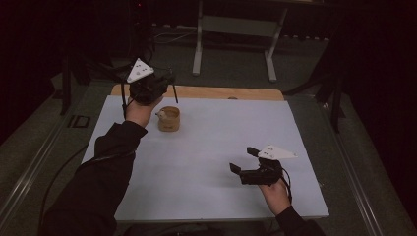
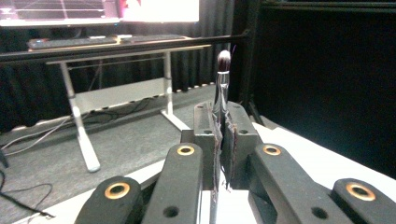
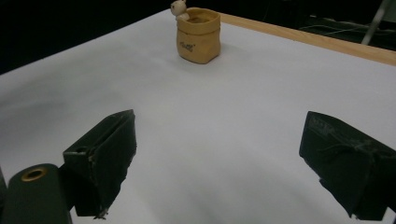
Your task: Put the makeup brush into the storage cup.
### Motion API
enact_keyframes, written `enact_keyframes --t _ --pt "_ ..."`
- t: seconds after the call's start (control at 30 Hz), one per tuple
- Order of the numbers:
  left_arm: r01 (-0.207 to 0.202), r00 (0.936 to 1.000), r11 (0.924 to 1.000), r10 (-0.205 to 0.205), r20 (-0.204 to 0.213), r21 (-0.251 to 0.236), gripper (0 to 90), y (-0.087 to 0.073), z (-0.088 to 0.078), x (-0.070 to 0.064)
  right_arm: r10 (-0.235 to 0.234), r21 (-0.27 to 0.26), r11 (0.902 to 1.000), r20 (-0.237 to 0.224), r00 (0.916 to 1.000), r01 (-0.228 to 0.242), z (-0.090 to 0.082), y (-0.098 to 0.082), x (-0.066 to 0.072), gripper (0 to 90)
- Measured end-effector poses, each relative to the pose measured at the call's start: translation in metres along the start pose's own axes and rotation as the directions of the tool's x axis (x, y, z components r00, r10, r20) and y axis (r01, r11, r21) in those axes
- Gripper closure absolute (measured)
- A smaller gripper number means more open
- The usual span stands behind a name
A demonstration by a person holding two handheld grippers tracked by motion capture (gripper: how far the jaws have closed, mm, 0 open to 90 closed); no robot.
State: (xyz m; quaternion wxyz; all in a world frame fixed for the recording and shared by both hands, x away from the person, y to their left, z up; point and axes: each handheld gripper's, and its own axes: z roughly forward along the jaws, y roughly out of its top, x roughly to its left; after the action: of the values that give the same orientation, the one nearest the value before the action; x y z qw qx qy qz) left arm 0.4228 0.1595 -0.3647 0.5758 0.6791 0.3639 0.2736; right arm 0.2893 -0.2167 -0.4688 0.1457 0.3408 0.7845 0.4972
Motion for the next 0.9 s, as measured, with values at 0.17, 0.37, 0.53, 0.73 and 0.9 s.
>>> enact_keyframes --t 0.17,0.37,0.53,0.73,0.9 --pt "0.006 0.9996 0.9999 -0.006 -0.026 0.011 85.4 -0.007 0.006 0.006 0.004 -0.004 1.0 -0.013 0.9999 -0.004 0.0 0.0 0.001 10.9" --pt "0.017 0.9974 0.9989 -0.014 -0.071 0.044 85.4 -0.016 0.013 0.013 0.009 -0.009 0.9999 -0.017 0.9998 -0.009 0.0 0.0 0.001 10.9" --pt "0.033 0.9956 0.9975 -0.027 -0.089 0.063 85.3 -0.025 0.018 0.018 0.0 -0.017 0.9998 -0.01 1.0 0.0 -0.001 0.001 0.002 10.9" --pt "0.049 0.9938 0.9938 -0.038 -0.104 0.1 85.3 -0.036 0.026 0.022 0.001 -0.027 0.9996 -0.022 0.9998 -0.002 -0.002 0.001 0.002 10.6" --pt "0.061 0.9916 0.9899 -0.045 -0.121 0.128 85.3 -0.045 0.03 0.022 0.004 -0.026 0.9997 -0.024 0.9997 -0.004 -0.003 0.001 0.002 10.6"
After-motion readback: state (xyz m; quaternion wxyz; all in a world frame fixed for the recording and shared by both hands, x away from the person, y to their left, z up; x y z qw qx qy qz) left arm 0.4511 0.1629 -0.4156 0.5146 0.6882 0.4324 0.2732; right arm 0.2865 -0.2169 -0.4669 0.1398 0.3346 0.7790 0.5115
